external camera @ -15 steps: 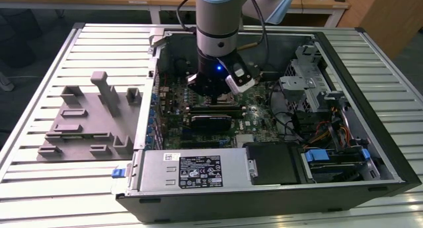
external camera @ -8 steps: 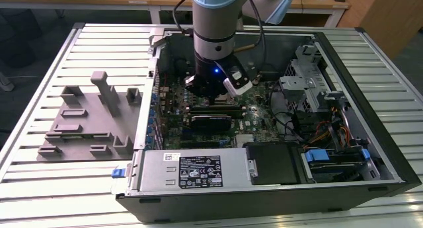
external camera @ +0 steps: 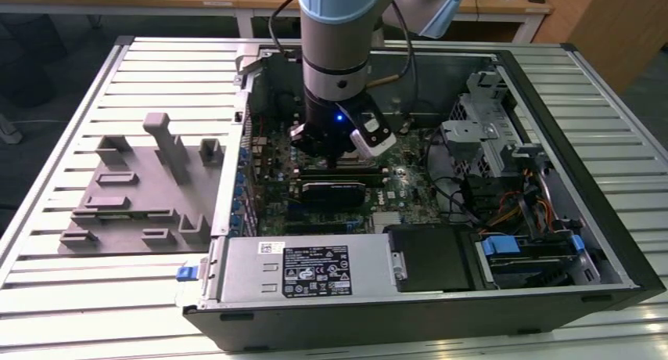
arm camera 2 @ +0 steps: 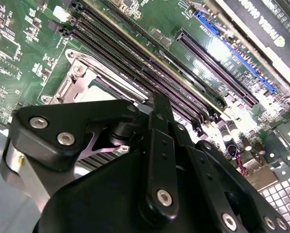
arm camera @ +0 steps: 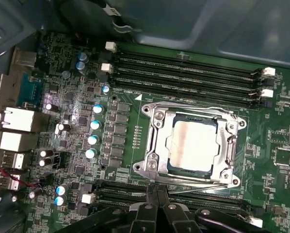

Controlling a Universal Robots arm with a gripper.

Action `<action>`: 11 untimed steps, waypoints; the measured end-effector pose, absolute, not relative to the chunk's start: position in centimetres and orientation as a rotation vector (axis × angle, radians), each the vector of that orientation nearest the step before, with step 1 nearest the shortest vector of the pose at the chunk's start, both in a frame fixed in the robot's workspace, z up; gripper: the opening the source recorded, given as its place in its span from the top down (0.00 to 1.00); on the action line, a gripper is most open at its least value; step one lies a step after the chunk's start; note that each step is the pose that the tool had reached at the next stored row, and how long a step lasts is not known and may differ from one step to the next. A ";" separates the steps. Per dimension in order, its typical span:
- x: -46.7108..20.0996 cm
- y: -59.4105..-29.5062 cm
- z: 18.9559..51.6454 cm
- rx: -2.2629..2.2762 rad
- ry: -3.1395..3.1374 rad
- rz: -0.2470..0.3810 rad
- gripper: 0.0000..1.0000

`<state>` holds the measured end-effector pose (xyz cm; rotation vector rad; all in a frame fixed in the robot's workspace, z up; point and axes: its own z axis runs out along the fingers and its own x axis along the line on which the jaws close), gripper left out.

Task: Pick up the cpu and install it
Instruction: 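Install the second cpu locking lever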

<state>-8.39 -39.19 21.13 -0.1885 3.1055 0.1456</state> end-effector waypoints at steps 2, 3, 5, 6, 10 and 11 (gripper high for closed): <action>-8.5 -39.3 21.0 -0.195 3.104 0.161 0.89; -8.5 -39.3 21.0 -0.198 3.103 0.172 0.89; -8.5 -39.4 20.9 -0.204 3.100 0.200 0.89; -8.5 -39.4 20.8 -0.207 3.098 0.211 0.89; -8.6 -39.7 20.7 -0.214 3.095 0.242 0.89; -8.6 -39.8 20.7 -0.215 3.094 0.249 0.89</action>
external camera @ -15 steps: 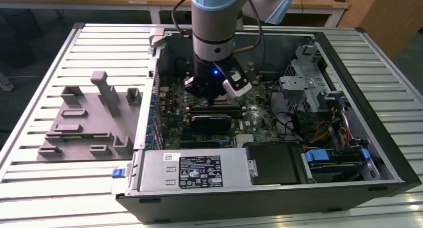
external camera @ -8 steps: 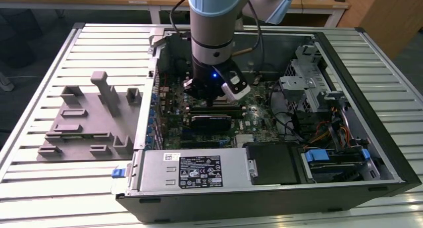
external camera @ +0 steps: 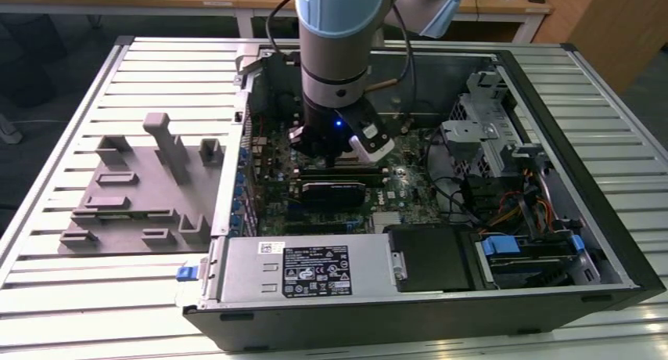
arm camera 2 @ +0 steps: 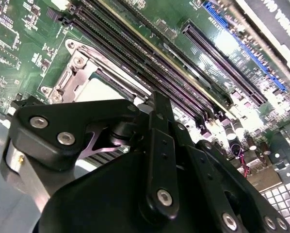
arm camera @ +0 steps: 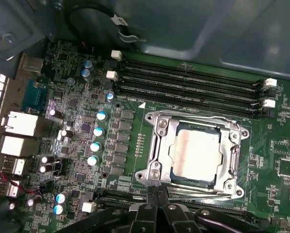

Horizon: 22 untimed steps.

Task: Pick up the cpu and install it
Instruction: 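Install the second cpu locking lever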

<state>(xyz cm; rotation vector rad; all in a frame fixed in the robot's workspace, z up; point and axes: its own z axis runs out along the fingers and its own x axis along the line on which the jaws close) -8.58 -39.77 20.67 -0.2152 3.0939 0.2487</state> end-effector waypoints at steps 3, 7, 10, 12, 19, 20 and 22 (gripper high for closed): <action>-8.6 -40.1 20.7 -0.216 3.092 0.264 0.89; -8.9 -40.7 20.6 -0.217 3.090 0.279 0.89; -9.3 -40.8 20.5 -0.217 3.088 0.294 0.89; -9.5 -40.8 20.5 -0.217 3.087 0.303 0.89; -9.7 -41.1 20.3 -0.216 3.079 0.354 0.89; -9.7 -41.2 20.2 -0.215 3.078 0.361 0.89; -9.7 -41.3 20.1 -0.215 3.075 0.378 0.89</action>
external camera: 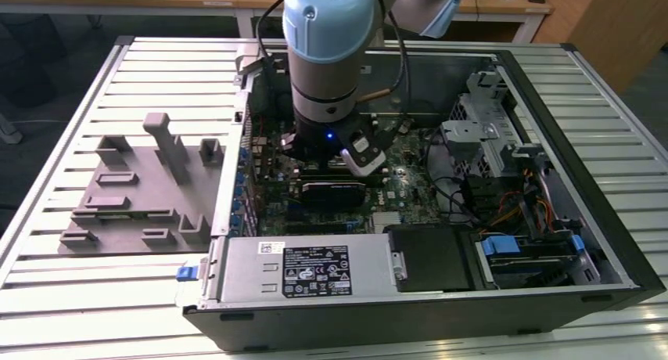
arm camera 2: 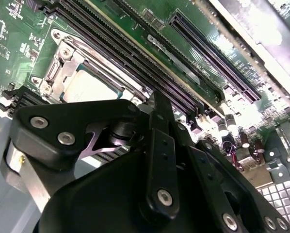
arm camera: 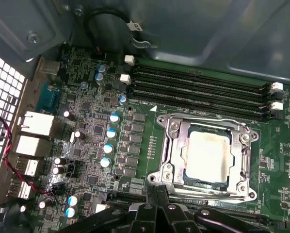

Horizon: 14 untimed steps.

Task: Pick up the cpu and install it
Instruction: 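Install the second cpu locking lever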

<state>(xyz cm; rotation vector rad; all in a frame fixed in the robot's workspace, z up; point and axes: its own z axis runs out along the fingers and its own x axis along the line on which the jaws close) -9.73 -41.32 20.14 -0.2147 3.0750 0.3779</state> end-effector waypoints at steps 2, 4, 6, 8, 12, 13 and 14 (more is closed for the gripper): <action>-9.7 -41.5 20.1 -0.214 3.072 0.394 0.89; -9.7 -41.6 20.1 -0.213 3.069 0.413 0.89; -9.7 -41.8 20.0 -0.212 3.066 0.430 0.89; -9.7 -41.9 20.0 -0.211 3.063 0.446 0.89; -9.9 -42.0 19.7 -0.207 3.059 0.468 0.89; -9.9 -42.0 19.7 -0.205 3.057 0.473 0.89; -10.0 -42.0 19.6 -0.203 3.056 0.479 0.89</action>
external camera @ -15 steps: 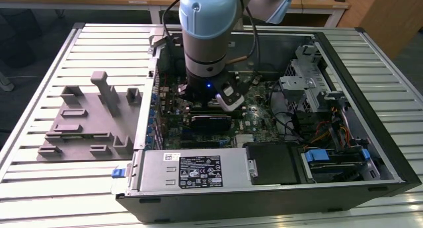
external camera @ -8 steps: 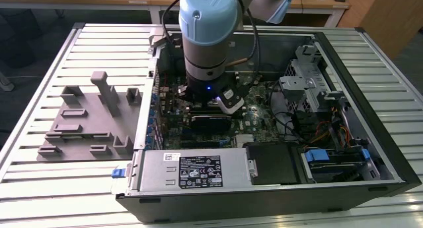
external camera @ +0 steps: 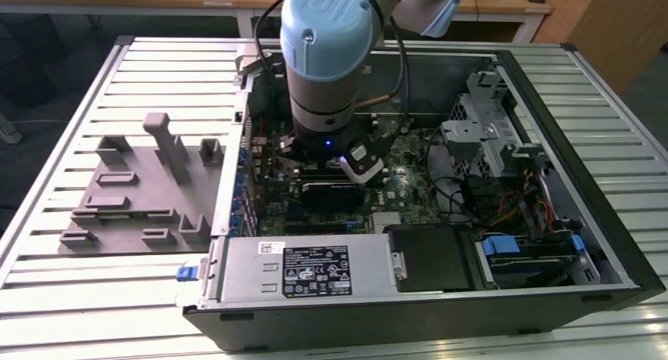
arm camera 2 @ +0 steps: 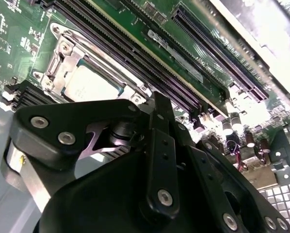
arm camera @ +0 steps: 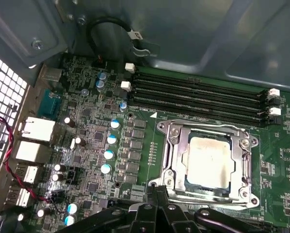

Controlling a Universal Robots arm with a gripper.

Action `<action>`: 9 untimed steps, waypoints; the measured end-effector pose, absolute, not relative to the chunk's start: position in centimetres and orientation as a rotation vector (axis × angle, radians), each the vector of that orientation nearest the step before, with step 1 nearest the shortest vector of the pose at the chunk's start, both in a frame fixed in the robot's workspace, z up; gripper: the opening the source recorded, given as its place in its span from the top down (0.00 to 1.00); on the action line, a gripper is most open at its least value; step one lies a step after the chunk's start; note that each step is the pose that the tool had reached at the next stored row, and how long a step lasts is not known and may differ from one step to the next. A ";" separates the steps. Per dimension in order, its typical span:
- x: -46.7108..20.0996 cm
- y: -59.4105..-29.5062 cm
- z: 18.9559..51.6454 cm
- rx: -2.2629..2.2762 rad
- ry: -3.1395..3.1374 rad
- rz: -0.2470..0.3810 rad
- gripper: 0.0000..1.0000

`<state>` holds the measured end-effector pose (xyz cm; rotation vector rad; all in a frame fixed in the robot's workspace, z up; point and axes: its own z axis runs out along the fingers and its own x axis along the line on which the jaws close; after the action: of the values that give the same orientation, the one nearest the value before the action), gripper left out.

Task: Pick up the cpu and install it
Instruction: 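Install the second cpu locking lever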

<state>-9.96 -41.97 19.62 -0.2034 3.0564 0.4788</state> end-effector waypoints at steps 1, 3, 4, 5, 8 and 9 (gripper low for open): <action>-10.0 -42.0 19.6 -0.202 3.055 0.484 0.89; -10.1 -42.0 19.5 -0.199 3.053 0.496 0.89; -10.1 -42.0 19.4 -0.198 3.052 0.501 0.89; -10.1 -42.0 19.3 -0.197 3.051 0.505 0.89; -10.2 -42.0 19.1 -0.191 3.047 0.521 0.89; -10.2 -42.0 19.1 -0.189 3.046 0.527 0.89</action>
<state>-10.16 -41.98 19.10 -0.1893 3.0461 0.5269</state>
